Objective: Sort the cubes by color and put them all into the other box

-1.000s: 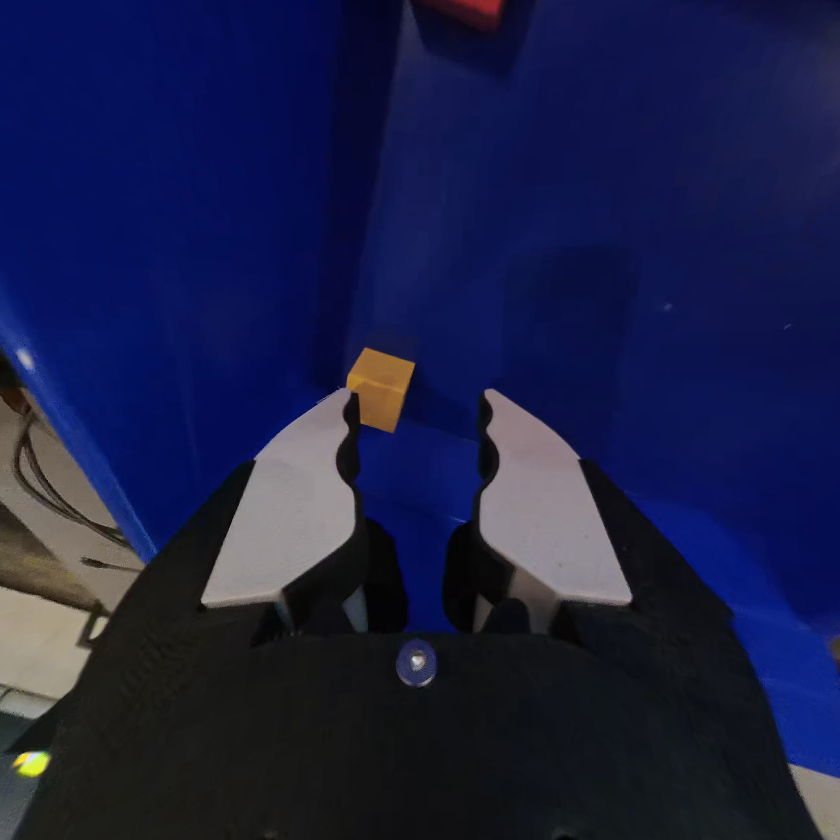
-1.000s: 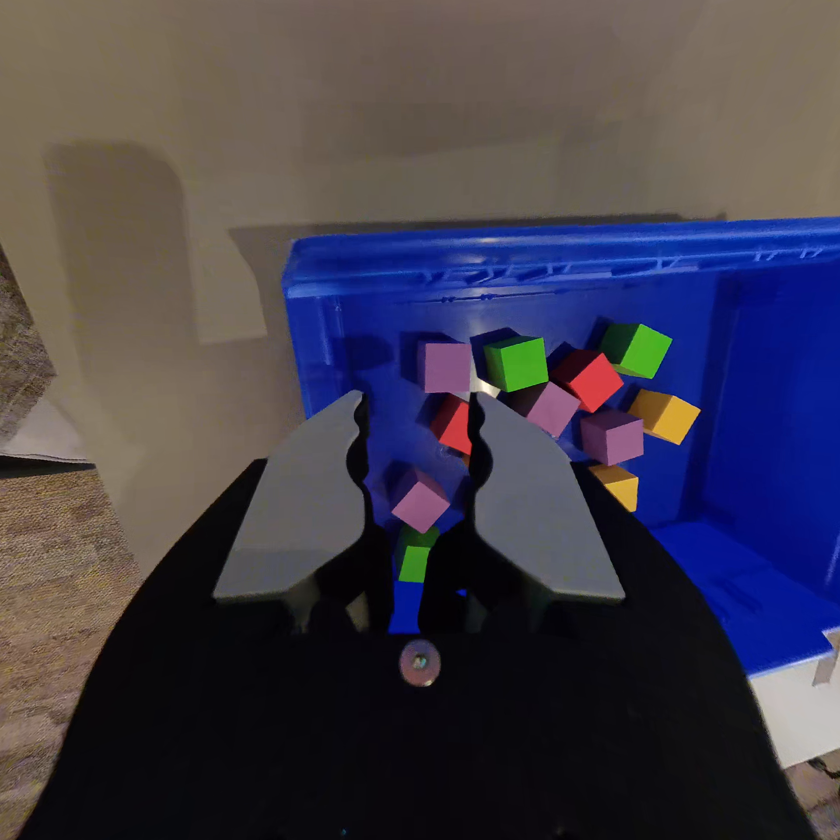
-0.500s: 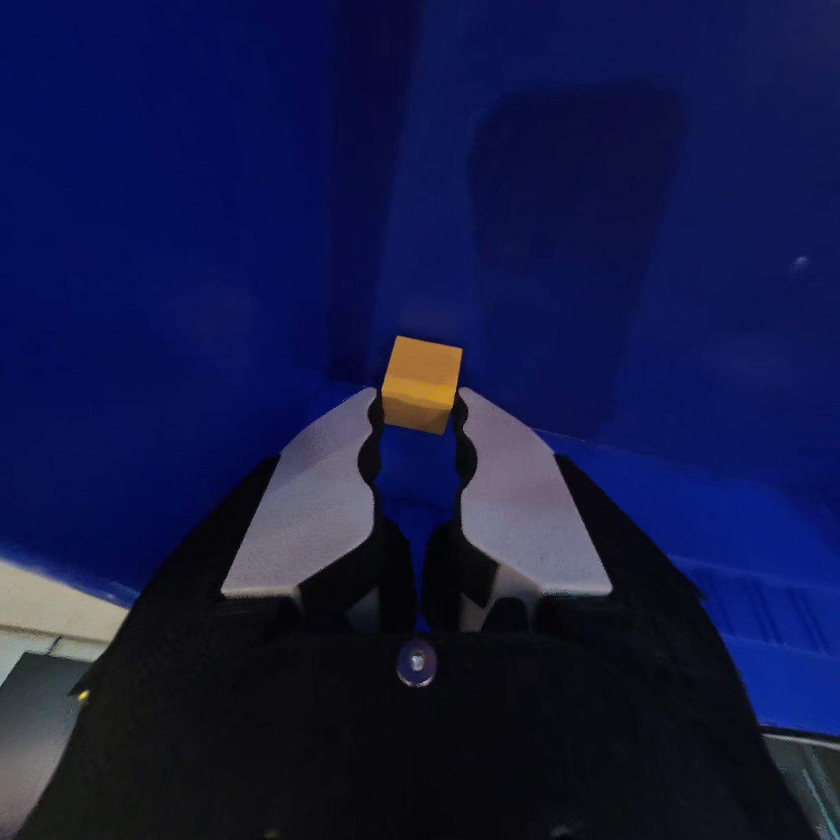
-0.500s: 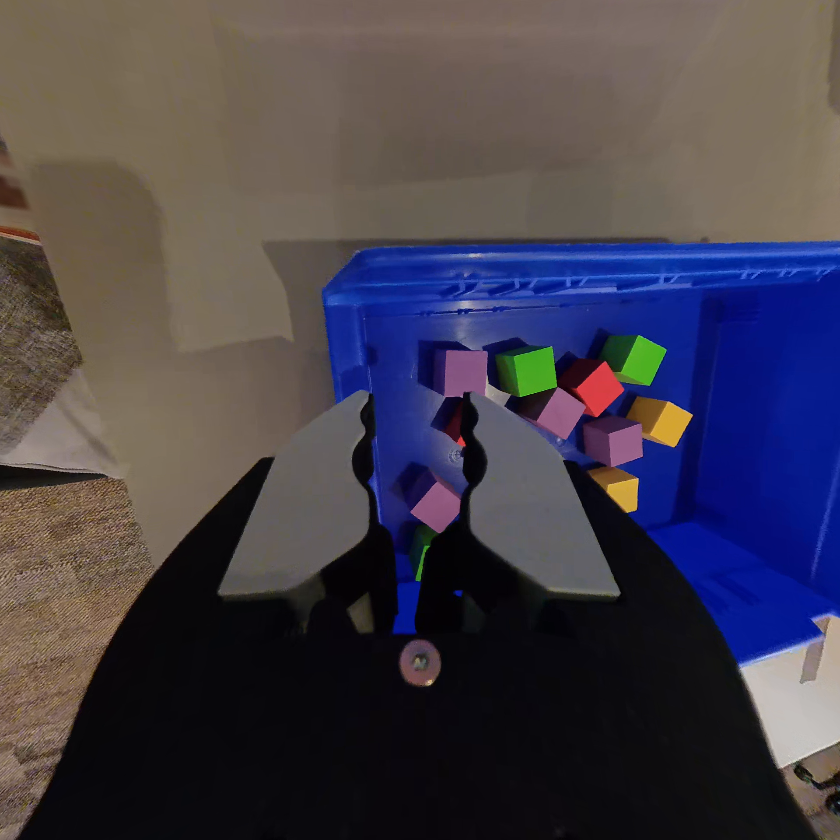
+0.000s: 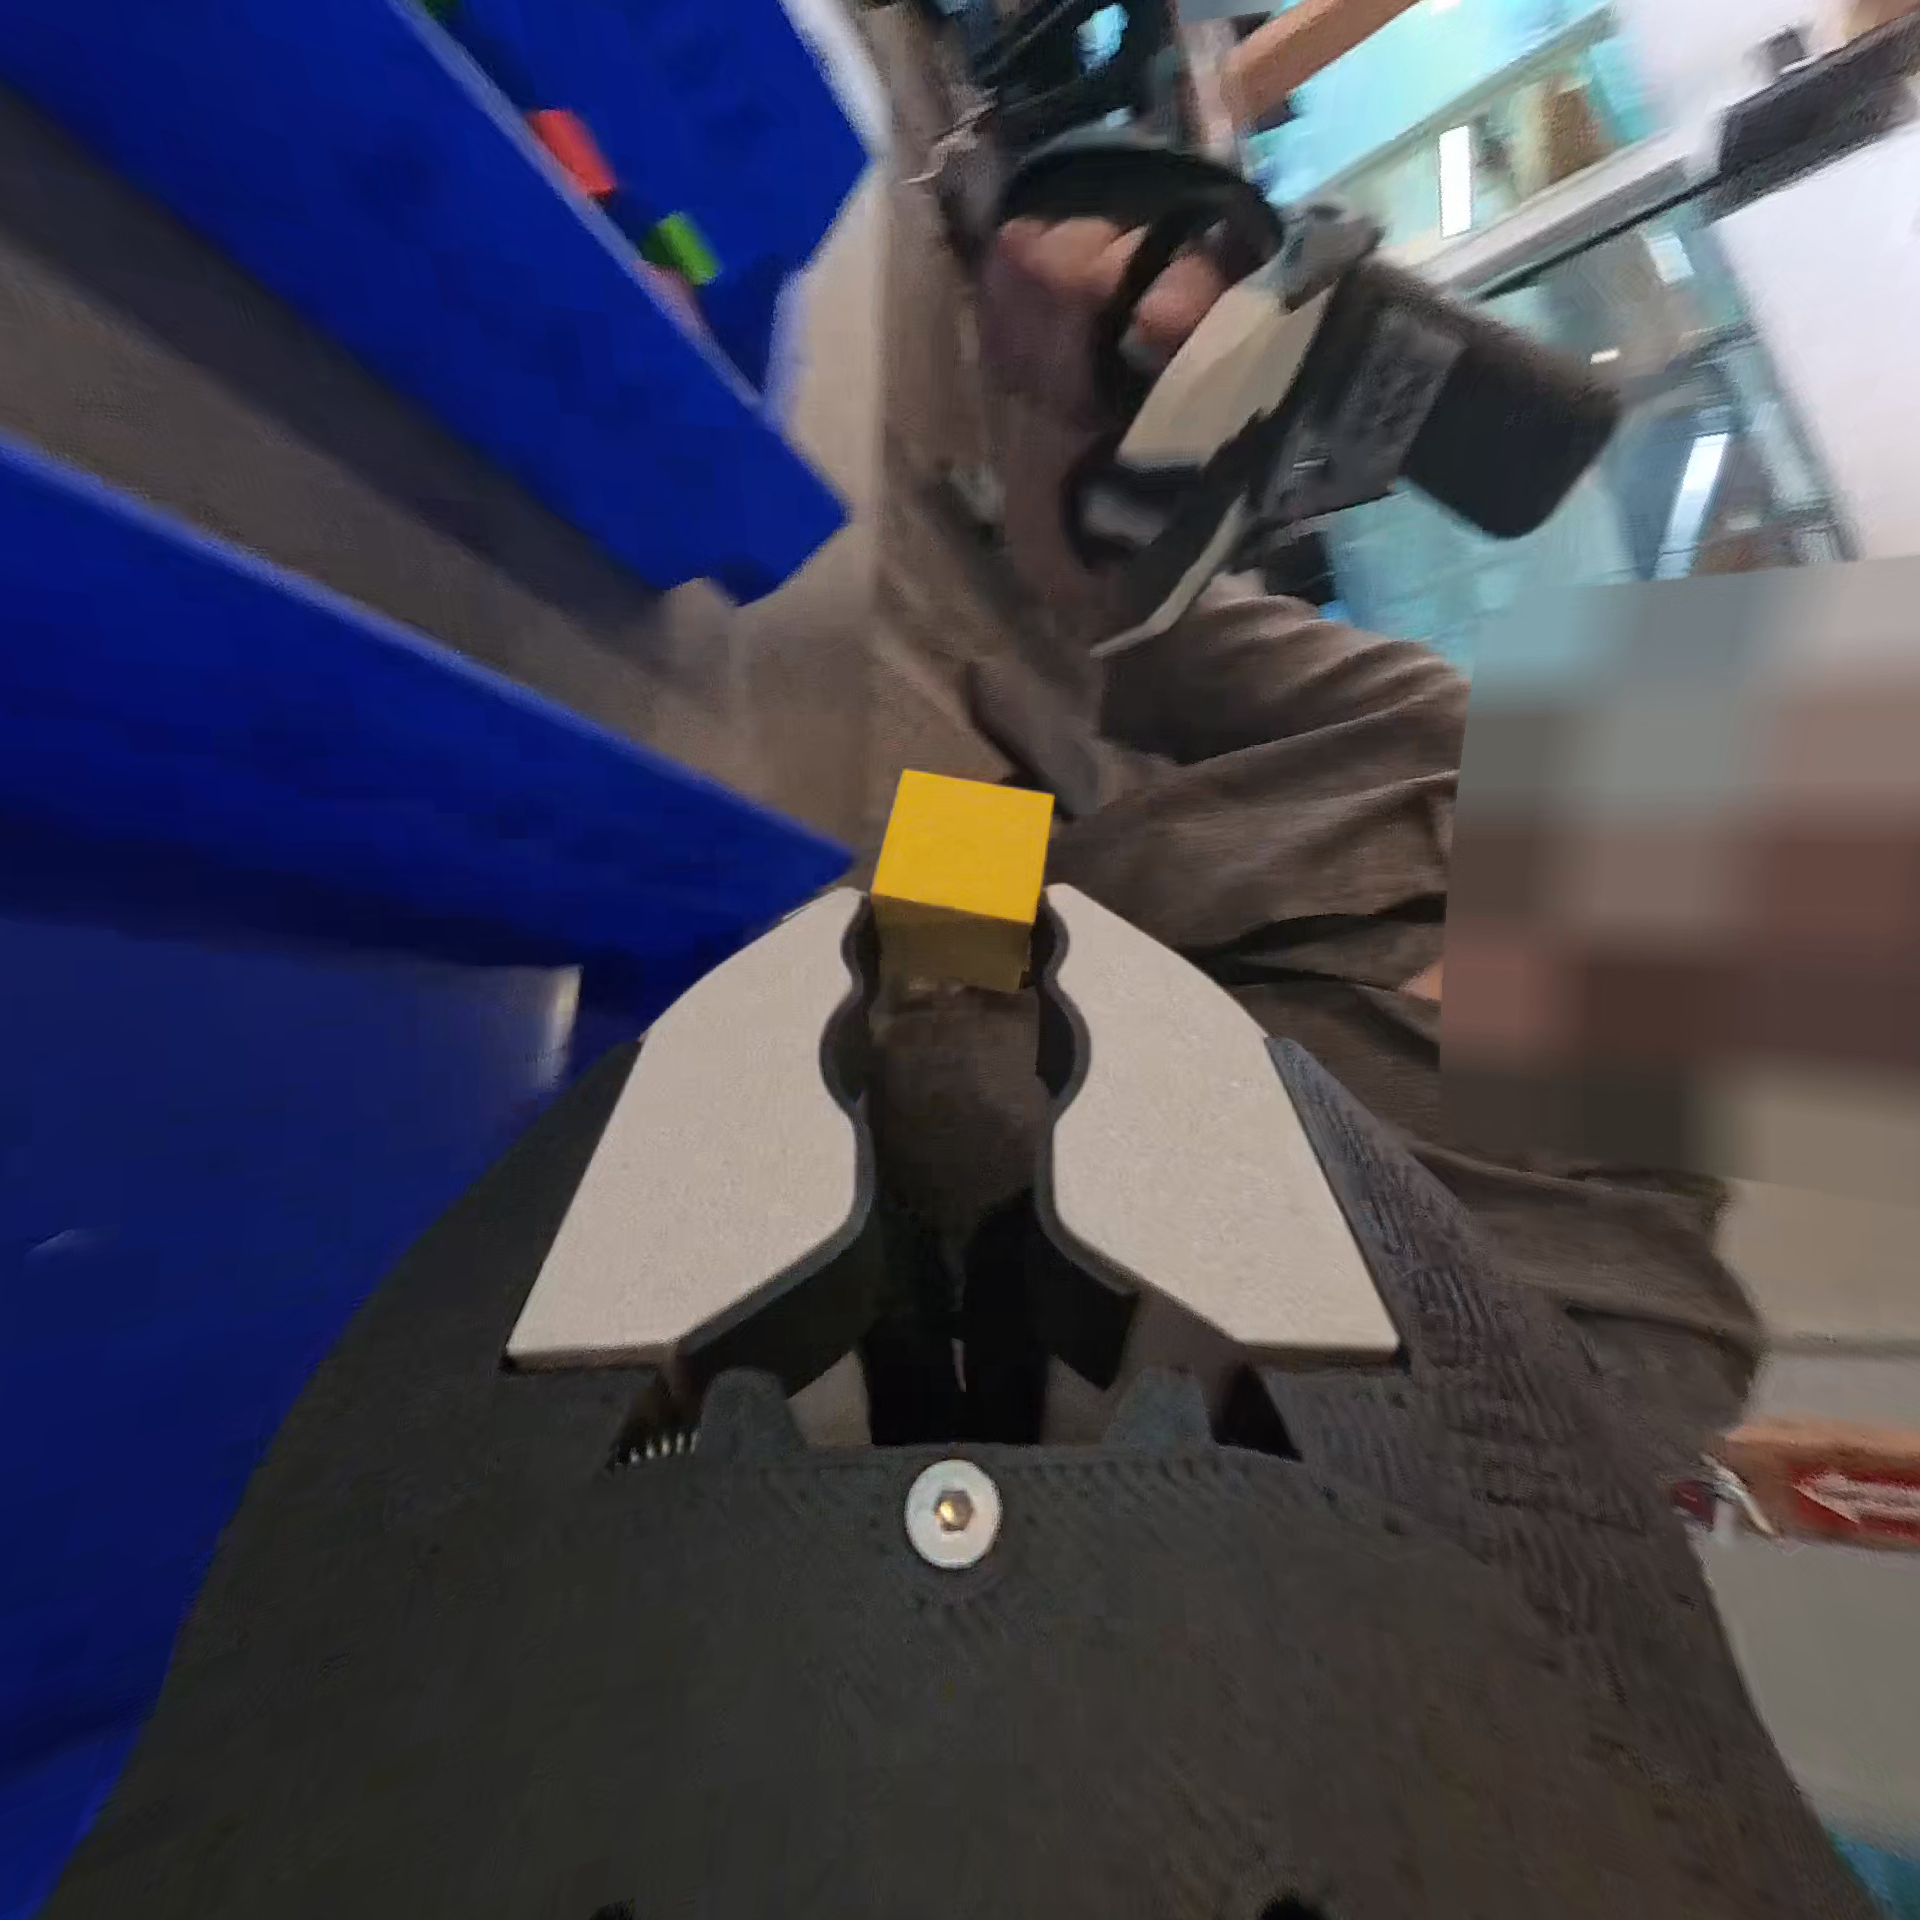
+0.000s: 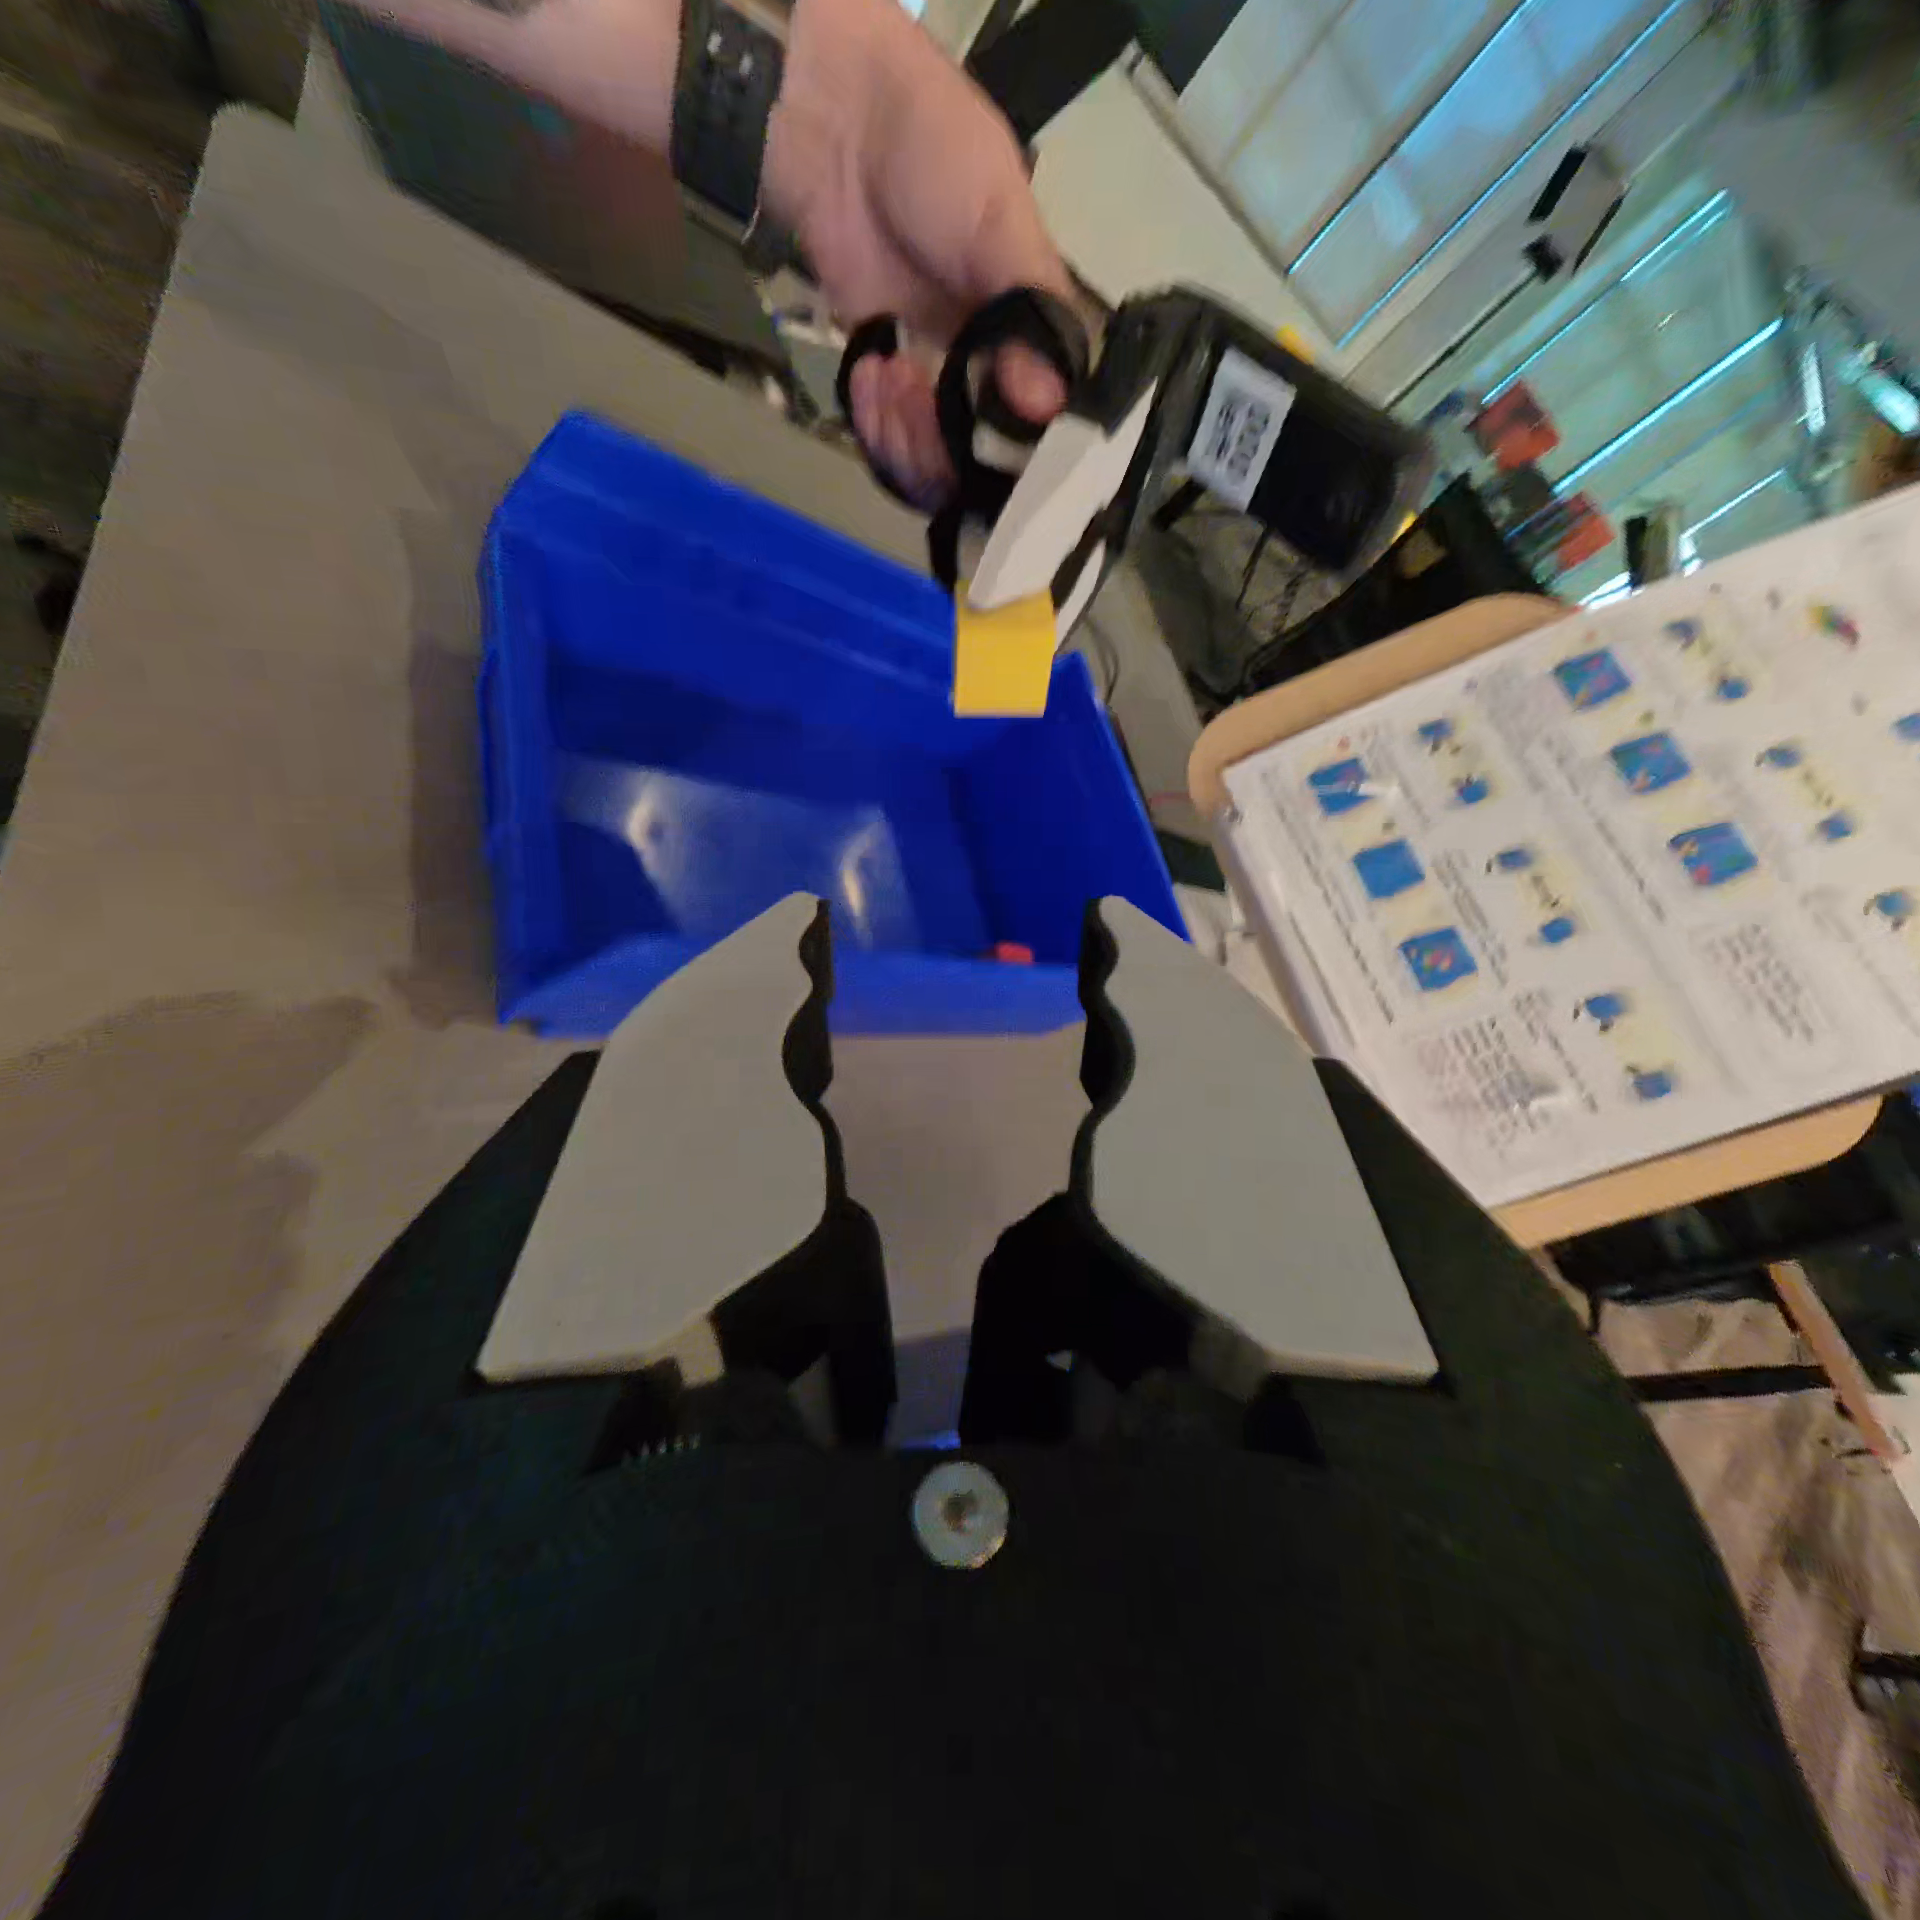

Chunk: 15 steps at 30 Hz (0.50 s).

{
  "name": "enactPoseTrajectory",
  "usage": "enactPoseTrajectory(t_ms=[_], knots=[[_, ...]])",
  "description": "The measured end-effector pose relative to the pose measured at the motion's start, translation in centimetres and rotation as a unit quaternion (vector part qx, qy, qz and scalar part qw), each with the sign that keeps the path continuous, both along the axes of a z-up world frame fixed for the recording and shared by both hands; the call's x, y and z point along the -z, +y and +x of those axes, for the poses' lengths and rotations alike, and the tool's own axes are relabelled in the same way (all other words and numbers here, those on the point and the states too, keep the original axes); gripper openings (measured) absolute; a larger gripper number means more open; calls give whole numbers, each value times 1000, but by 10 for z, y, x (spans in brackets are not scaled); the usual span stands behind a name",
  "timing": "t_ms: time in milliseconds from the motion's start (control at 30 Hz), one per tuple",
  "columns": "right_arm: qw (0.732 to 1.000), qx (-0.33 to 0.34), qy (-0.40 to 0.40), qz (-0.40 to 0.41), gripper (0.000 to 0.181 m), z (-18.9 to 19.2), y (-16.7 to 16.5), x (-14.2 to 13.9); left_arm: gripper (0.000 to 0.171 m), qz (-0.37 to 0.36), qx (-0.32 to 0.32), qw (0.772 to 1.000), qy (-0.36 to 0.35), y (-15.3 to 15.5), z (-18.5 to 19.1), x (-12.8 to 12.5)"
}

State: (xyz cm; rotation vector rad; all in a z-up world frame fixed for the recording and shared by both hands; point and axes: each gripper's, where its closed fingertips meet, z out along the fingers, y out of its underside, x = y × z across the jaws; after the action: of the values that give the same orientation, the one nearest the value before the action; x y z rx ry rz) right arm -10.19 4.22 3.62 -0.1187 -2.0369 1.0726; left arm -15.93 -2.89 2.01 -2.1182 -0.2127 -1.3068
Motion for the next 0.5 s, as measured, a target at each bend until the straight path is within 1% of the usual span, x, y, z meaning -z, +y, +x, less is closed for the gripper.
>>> enactPoseTrajectory(t_ms=[100,200,333,400,467,500], knots=[[1000,-15,21,-10,47,-4,-28,-14,29,23,23,999,-43,6,27,-16],[999,-27,13,-17,48,-7,-44,-19,29,37,52,996,-55,11,49,-25],[999,-38,-1,-24,47,-7,-52,-21,29,52,82,994,-59,17,68,-34],[999,-43,-2,-19,38,-5,-53,-20,29,55,95,992,-63,20,76,-36],[999,-50,-6,-10,29,-1,-53,-19,30,57,95,991,-71,24,78,-38],[999,-47,-6,-5,28,-1,-50,-19,30,57,95,991,-74,26,78,-38]])
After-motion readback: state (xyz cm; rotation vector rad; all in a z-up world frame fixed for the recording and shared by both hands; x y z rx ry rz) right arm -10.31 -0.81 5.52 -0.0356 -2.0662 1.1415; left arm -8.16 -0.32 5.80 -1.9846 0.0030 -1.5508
